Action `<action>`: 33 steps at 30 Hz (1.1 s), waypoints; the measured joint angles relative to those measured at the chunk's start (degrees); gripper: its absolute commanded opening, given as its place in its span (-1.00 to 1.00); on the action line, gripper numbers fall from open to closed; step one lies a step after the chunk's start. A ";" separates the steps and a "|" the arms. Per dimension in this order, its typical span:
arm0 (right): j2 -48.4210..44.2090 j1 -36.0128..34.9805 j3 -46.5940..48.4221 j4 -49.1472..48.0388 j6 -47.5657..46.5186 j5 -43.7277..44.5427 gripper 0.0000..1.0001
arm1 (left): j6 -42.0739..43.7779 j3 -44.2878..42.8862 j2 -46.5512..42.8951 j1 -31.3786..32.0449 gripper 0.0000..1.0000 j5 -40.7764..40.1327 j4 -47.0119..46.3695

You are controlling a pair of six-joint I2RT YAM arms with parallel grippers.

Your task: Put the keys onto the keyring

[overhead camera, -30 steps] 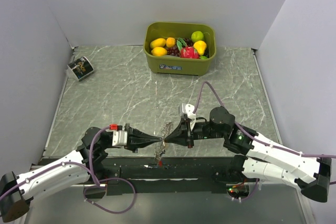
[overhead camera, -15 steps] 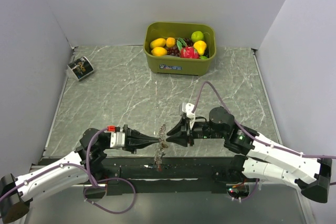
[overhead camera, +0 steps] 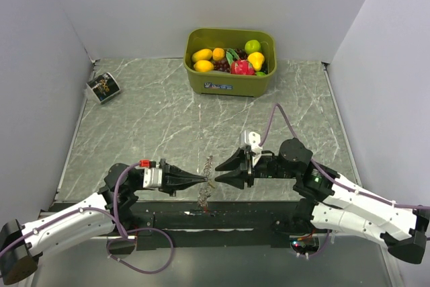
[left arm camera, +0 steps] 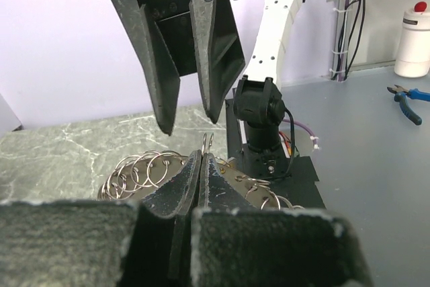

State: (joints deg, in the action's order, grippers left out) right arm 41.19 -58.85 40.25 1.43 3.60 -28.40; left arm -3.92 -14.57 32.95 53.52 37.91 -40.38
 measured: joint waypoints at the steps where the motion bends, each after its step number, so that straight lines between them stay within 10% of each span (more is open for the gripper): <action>1: 0.33 0.00 0.00 -0.94 0.31 -0.76 -0.20 | -0.17 0.00 0.22 0.00 -0.97 0.00 -0.42; 21: 4.24 0.00 0.00 -6.62 3.23 -7.30 -0.21 | -0.44 0.11 1.79 0.09 -0.97 -0.04 -4.26; 26: 5.49 0.00 0.00 -7.06 3.85 -7.56 -0.98 | -0.87 0.11 2.12 0.11 -0.97 0.33 -4.37; 33: 5.62 -0.04 0.26 -6.64 2.84 -7.21 -1.00 | -1.53 0.11 1.51 0.11 -0.97 0.83 -3.37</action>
State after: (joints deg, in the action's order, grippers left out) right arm 46.81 -58.89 40.51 -5.21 6.44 -35.62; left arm -5.45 -14.46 34.46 53.63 38.74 -43.75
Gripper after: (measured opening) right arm 0.011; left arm 0.024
